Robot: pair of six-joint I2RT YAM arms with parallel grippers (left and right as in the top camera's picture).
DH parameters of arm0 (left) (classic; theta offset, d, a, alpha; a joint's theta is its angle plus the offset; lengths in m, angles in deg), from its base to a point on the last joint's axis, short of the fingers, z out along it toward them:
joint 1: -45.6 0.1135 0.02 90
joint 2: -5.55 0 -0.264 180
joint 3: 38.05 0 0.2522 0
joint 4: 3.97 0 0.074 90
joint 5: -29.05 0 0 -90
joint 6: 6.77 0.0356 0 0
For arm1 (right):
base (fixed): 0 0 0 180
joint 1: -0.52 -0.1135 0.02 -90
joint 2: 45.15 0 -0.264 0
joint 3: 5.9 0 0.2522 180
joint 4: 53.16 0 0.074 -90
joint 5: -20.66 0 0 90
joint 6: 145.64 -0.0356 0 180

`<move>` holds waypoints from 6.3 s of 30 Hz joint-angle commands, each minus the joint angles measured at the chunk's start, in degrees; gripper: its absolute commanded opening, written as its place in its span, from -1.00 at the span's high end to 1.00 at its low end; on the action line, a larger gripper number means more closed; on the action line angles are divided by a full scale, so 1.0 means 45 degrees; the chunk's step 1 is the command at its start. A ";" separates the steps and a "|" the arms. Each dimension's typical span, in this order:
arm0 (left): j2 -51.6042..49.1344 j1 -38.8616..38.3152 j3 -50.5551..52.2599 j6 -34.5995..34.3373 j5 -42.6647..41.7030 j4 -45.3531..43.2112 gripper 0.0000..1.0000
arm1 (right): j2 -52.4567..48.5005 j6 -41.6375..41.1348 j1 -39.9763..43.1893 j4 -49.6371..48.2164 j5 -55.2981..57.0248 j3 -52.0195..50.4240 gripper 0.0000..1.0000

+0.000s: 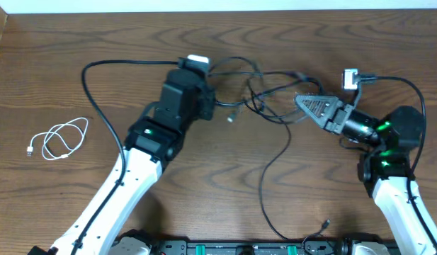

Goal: Untangle cables

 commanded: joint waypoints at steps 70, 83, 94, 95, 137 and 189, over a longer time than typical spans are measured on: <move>-0.0019 -0.1010 -0.0112 -0.6232 -0.9049 -0.7106 0.85 | 0.0029 0.7932 -0.3138 0.8704 0.7941 0.0112 -0.98; -0.0019 -0.1350 -0.0112 -0.6334 -0.7393 -0.7349 0.85 | 0.0029 1.2250 -0.4911 0.7844 0.4872 0.0112 -0.99; -0.0019 -0.2176 -0.0112 -0.7305 -0.7383 -0.7825 0.85 | -0.1049 1.2964 -0.6101 0.7242 0.8087 0.0112 -0.99; -0.0019 -0.2273 -0.0112 -0.7305 -0.7383 -0.7820 0.85 | -0.1457 1.2959 -0.6178 0.6883 0.8087 0.0112 -0.97; -0.0452 -0.2467 -0.0112 -0.0685 -0.3172 -0.1875 -0.14 | 0.2229 0.8330 -0.2701 0.2181 -0.1015 0.0117 0.98; -0.2365 -0.1307 -0.0112 0.2759 0.6067 -0.2875 -0.29 | 0.2210 0.0816 -0.2628 -0.5751 -0.2161 0.0112 0.98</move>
